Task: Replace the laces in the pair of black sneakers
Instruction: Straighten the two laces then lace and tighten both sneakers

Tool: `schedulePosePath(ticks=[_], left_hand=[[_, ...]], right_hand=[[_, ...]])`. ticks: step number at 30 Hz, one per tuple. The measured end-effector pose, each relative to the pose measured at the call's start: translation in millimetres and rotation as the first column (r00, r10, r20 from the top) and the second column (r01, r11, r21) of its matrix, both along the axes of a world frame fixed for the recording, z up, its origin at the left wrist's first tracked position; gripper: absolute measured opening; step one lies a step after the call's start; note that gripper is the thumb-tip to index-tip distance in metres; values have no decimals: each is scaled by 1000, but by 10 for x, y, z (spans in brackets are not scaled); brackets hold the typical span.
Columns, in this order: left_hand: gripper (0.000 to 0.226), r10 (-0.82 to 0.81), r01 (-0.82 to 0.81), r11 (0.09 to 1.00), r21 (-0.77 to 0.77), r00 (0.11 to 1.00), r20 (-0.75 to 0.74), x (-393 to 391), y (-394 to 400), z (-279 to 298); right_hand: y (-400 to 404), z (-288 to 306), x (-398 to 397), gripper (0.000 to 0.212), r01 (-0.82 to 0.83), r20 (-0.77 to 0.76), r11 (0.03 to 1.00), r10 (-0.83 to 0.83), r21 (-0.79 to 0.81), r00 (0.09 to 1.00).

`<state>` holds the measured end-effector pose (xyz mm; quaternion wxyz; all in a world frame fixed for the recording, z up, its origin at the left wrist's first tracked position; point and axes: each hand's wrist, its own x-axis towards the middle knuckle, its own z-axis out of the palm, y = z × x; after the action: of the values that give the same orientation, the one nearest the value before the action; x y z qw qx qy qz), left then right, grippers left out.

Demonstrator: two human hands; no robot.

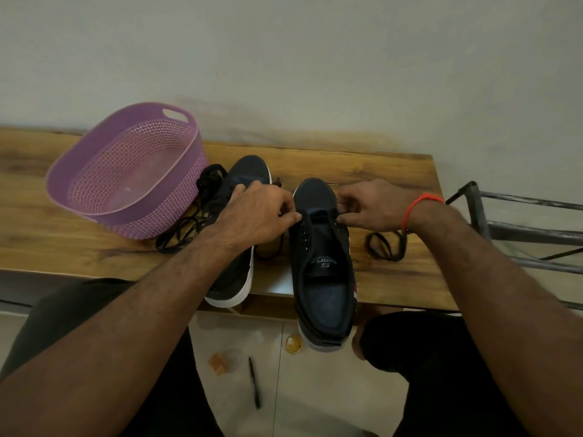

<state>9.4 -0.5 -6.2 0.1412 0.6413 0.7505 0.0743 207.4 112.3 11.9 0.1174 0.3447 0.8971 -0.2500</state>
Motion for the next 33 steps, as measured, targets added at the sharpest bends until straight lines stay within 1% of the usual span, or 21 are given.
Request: schedulePosePath(ticks=[2,4,10,14,17,21,26,30,33], left_hand=[[13,10,-10,1000,-13,1000,20,8,0,3],[13,29,-28,999,-15,999,40,17,3,15],[24,71,-71,997,-7,995,73,41,13,47],[25,71,-69,997,-27,994,87,53,8,73],[21,59,-54,997,-52,993,99,40,18,84],[14,64,-54,994,-98,992,104,9,42,106],[24,70,-54,988,-141,992,106,-4,45,107],[22,64,-53,993,-107,993,97,22,35,103],[20,64,-52,994,-97,990,123,21,32,92]], right_hand=[[-2,0,-7,9,-21,-29,1000,22,14,999],[0,-18,-18,8,-30,-35,999,32,40,999],[14,-29,-6,7,-17,-42,999,19,35,999],[22,-41,-9,7,-19,-37,1000,20,14,999],[26,-49,-7,11,-18,-62,1000,19,16,998],[36,-63,-7,10,-34,-88,997,40,66,995],[19,-62,-22,7,-43,-59,994,49,100,997],[-2,-32,-27,13,-31,-34,994,35,100,999],[0,-39,-32,14,-17,-26,996,19,88,999]])
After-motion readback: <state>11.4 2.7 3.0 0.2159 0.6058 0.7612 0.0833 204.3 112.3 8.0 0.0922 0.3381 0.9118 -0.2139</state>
